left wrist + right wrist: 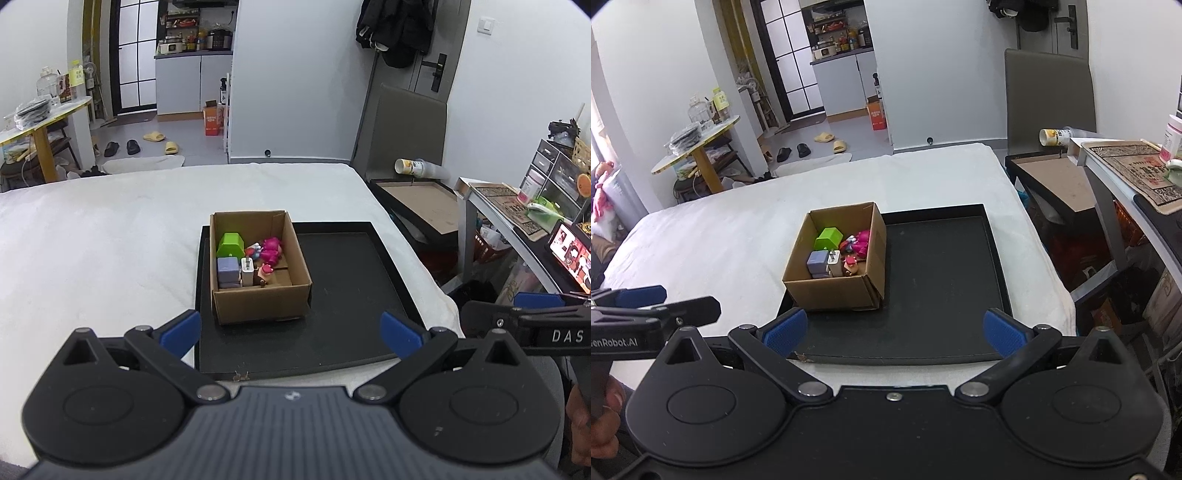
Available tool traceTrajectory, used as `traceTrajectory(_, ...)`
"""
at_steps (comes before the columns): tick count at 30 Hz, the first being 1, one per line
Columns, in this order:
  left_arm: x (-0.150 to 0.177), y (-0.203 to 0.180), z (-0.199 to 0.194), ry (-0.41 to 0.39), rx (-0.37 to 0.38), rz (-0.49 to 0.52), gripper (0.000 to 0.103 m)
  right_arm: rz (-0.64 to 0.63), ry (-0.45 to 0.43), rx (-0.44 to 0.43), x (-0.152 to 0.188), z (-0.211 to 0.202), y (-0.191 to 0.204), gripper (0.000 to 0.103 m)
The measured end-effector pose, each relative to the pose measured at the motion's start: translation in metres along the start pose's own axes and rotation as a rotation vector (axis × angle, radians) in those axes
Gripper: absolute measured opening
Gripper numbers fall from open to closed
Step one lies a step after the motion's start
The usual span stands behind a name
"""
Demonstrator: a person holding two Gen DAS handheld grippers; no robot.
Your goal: Organize rigid objects
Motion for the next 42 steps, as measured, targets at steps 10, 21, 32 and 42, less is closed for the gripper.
traceTrajectory(10, 0.0043, -0.0007, -0.0003, 0.008, 0.015, 0.002, 0.103, -0.007, 0.016, 0.003, 0.0045, 0.0011, 0.0059, 0.103)
traceTrajectory(21, 0.0084, 0.0018, 0.005, 0.032, 0.019, -0.015, 0.103, 0.012, 0.031, 0.003, 0.0075, 0.0055, 0.0034, 0.103)
traceTrajectory(32, 0.0095, 0.0009, 0.0047, 0.03, 0.016, -0.01, 0.103, 0.012, 0.032, 0.008, 0.0084, 0.0062, 0.0033, 0.103)
traceTrajectory(42, 0.0098, 0.0023, 0.0039, 0.033, 0.011, -0.012, 0.103, 0.014, 0.034, 0.004, 0.0089, 0.0061, 0.0039, 0.103)
Point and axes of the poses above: each gripper's, at about its wrist camera, not at the fingertips, and z roughly the way its jaws point, y to its left, x to its underside, the point moved 9 cm from there along z, roughly the way its jaws point, and after that the axes turned 15 degrees about x, right-handed, at the moved point
